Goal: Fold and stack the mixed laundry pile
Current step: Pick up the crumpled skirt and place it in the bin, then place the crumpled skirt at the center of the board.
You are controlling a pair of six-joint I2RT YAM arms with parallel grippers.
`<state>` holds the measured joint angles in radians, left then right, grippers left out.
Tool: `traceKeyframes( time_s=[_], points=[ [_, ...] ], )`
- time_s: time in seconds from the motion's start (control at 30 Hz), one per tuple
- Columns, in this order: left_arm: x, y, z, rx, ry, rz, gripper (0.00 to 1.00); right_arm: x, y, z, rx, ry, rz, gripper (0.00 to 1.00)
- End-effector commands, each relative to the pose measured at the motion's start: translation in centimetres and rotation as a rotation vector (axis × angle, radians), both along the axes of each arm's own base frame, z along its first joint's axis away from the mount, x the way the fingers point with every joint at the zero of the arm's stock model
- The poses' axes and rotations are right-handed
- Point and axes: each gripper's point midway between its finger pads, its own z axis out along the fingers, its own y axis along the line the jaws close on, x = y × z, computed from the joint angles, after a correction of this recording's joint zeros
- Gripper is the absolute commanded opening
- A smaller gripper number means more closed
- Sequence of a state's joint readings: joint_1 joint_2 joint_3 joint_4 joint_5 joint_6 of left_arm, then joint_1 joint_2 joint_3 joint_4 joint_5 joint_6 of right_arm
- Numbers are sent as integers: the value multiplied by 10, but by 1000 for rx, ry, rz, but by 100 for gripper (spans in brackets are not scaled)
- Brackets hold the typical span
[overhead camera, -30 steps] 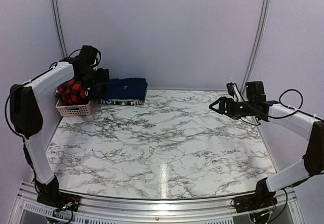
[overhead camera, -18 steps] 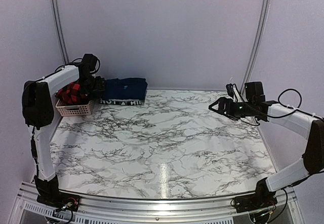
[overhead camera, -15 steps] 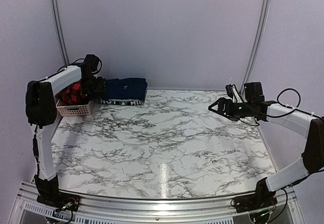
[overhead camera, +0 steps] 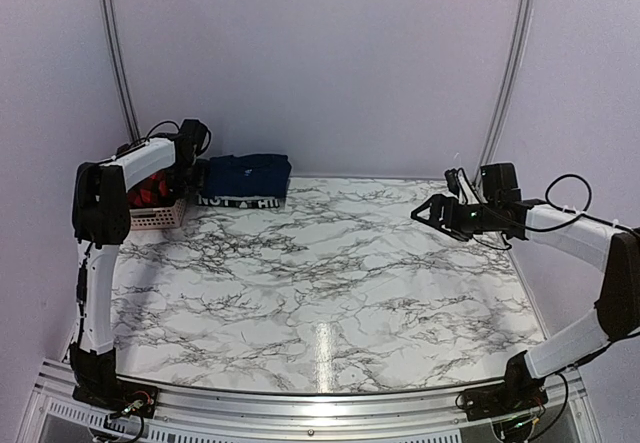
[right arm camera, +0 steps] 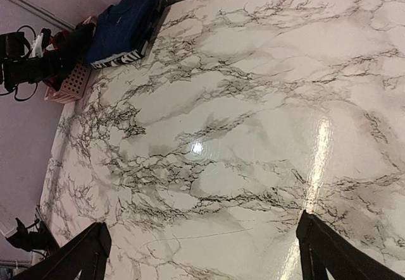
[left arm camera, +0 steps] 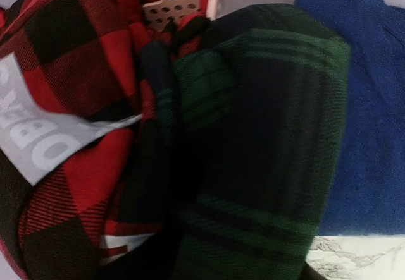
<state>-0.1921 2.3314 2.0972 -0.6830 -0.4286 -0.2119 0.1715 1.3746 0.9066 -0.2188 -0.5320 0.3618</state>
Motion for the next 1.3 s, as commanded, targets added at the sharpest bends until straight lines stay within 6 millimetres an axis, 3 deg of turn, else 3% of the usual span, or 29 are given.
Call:
traceKeyframes(
  time_s=[0.0,0.03,0.07,0.17,0.37,0.47,0.63,1.0,1.27],
  points=[
    [1,22,36,65,-55,58,25,9,-2,12,-2,-26,-2,98],
    [3,22,50,38,-88,62,9,10,-2,13,-1,-28,-1,99],
    [5,21,66,-4,-124,62,0,10,-2,12,1,-27,0,99],
    [10,27,113,-182,-238,82,0,10,0,13,9,-31,8,99],
    [19,71,207,-509,-497,119,0,11,2,10,19,-29,21,99],
    [20,89,232,-636,-590,116,0,12,4,9,24,-28,27,99],
    [25,93,284,-729,-735,38,0,13,5,8,28,-27,33,99],
    [10,115,407,-838,-1117,-58,0,19,11,8,53,-24,54,98],
    [-9,128,460,-918,-1295,-107,0,21,13,8,59,-26,63,98]
  ],
)
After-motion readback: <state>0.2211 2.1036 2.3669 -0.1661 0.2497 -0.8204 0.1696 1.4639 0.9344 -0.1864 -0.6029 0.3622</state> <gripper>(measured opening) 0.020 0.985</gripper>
